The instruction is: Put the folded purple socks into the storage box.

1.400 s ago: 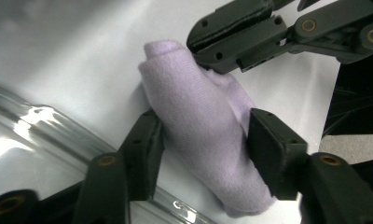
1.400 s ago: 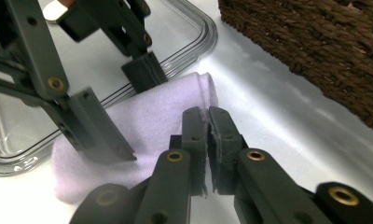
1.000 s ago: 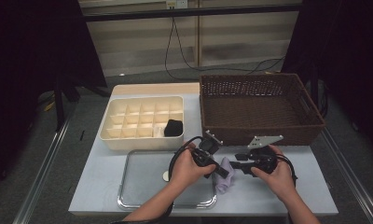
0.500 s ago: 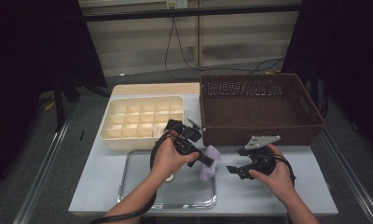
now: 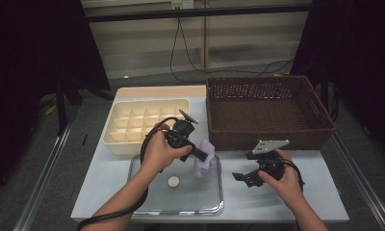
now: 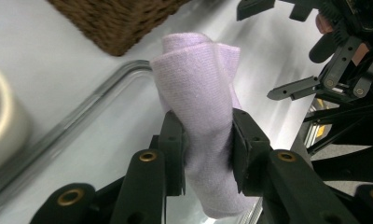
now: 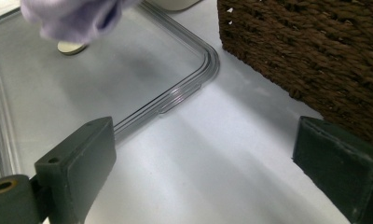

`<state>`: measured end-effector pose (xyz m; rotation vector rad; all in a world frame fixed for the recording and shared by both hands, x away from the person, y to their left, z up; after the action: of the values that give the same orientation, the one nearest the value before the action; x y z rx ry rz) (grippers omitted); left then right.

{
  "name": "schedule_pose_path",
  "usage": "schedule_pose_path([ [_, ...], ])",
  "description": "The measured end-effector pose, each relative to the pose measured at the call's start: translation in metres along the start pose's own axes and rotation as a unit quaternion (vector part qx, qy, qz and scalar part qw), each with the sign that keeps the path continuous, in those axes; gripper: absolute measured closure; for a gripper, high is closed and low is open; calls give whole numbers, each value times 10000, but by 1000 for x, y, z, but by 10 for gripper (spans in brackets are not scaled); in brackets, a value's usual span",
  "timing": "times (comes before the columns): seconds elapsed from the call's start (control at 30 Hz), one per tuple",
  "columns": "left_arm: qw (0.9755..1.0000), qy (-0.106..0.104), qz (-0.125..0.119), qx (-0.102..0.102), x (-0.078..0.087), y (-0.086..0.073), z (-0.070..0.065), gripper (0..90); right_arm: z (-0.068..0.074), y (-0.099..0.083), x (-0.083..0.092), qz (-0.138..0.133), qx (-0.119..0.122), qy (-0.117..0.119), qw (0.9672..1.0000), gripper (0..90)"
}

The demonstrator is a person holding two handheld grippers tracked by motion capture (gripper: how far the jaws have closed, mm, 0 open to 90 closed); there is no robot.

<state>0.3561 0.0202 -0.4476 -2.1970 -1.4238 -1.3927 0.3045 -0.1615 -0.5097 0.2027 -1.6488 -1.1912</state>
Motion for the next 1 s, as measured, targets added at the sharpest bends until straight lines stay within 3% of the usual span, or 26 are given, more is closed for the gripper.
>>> schedule_pose_path([
  [0.2, 9999, 87, -44, 53, 19, 6, 9, 686, 1, 0, -1, 39, 38, 16, 10000, 52],
  [0.27, 9996, 122, -159, 194, 26, 10, 13, 685, 2, 0, -2, 64, 59, 45, 10000, 52],
  [0.6, 9986, 274, -253, 369, 52, 18, 29, 682, 4, 0, -2, 59, 71, 68, 9999, 51],
  [0.77, 9971, 328, -416, 552, 62, 22, 36, 682, 4, 1, -3, 59, 98, 75, 9999, 52],
  [1.0, 9964, 399, -470, 589, 76, 27, 42, 683, 4, 1, -3, 71, 105, 77, 9999, 52],
])
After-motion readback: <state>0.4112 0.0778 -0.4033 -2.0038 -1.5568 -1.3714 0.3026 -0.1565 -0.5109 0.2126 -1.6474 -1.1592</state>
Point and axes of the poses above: each handheld gripper's, and its own axes: x roughly backward along the jaws, y roughly out of its top, z roughly to its left, the point moved 8 cm from there along -x, roughly forward along the jaws, and after that the axes turned 10 degrees about x, right-handed, at the moved point
